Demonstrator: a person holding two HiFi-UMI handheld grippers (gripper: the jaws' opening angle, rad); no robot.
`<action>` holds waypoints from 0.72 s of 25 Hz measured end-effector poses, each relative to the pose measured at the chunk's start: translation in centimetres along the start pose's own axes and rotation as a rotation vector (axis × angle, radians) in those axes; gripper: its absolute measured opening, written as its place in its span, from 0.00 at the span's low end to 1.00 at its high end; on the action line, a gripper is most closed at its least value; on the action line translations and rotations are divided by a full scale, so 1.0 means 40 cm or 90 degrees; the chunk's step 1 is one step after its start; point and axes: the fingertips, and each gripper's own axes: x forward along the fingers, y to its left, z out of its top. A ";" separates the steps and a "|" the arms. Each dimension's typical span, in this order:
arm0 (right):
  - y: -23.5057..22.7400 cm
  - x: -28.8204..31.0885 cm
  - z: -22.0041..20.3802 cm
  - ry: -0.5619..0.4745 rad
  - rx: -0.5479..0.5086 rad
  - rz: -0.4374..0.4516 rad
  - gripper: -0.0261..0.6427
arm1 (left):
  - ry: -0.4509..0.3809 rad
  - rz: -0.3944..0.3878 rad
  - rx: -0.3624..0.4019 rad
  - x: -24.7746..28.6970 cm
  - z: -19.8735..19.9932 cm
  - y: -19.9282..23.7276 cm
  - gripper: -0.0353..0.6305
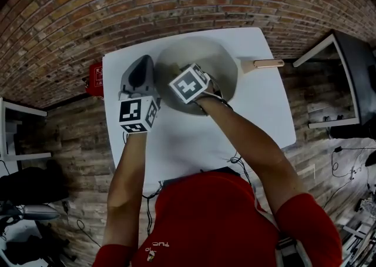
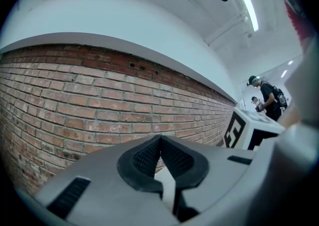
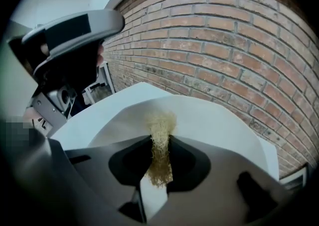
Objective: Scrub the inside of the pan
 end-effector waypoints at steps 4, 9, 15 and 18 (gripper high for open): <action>-0.028 -0.002 -0.042 0.029 -0.008 -0.017 0.17 | -0.001 -0.001 0.001 -0.010 0.005 -0.008 0.07; -0.119 -0.046 -0.083 0.048 -0.007 -0.067 0.17 | -0.003 -0.003 0.001 -0.019 0.006 -0.010 0.07; -0.217 -0.121 -0.142 0.070 -0.017 -0.120 0.17 | -0.001 -0.003 0.002 -0.019 0.002 -0.019 0.07; -0.238 -0.143 -0.162 0.078 -0.016 -0.134 0.17 | 0.000 -0.006 0.002 -0.019 0.003 -0.025 0.07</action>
